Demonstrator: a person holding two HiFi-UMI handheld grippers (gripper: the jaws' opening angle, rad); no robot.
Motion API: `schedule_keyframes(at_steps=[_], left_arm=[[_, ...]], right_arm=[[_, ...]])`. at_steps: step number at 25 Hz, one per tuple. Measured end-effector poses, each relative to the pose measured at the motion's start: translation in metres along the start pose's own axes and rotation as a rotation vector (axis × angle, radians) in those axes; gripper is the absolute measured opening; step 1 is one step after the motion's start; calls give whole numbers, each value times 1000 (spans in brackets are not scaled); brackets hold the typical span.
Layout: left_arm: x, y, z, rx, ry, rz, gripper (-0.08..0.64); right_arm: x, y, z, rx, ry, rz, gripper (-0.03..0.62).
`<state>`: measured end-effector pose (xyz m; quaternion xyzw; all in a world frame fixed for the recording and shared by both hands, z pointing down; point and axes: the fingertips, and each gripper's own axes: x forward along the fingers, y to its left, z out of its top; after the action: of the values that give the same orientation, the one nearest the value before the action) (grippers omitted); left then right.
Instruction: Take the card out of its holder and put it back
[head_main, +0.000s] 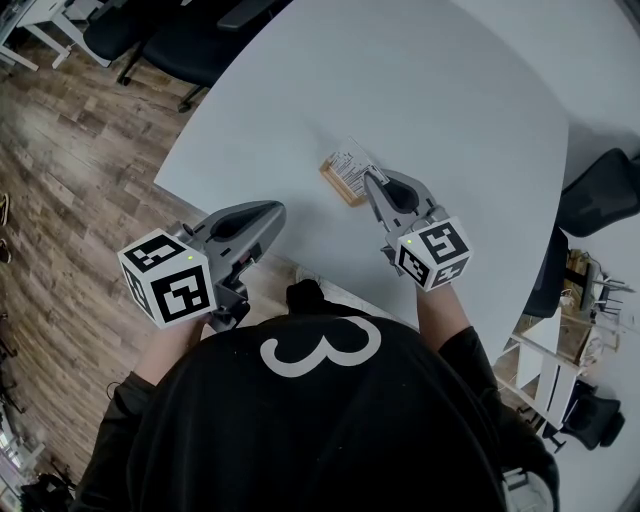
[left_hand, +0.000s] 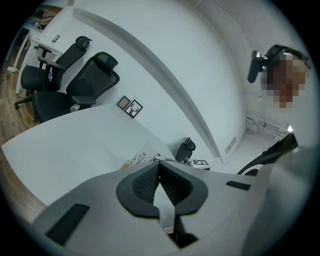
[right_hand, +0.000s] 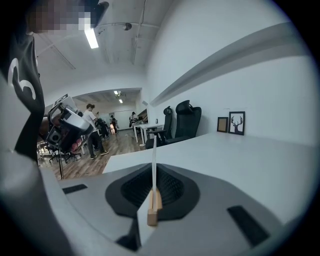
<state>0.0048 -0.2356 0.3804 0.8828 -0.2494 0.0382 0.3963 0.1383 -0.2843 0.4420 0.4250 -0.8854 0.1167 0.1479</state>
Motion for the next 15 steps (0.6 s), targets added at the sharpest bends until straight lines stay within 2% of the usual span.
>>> schedule_keyframes(at_steps=[15], left_arm=[[-3, 7, 0, -27, -1, 7, 11]], right_arm=[[7, -6, -20, 41, 23, 3, 23]])
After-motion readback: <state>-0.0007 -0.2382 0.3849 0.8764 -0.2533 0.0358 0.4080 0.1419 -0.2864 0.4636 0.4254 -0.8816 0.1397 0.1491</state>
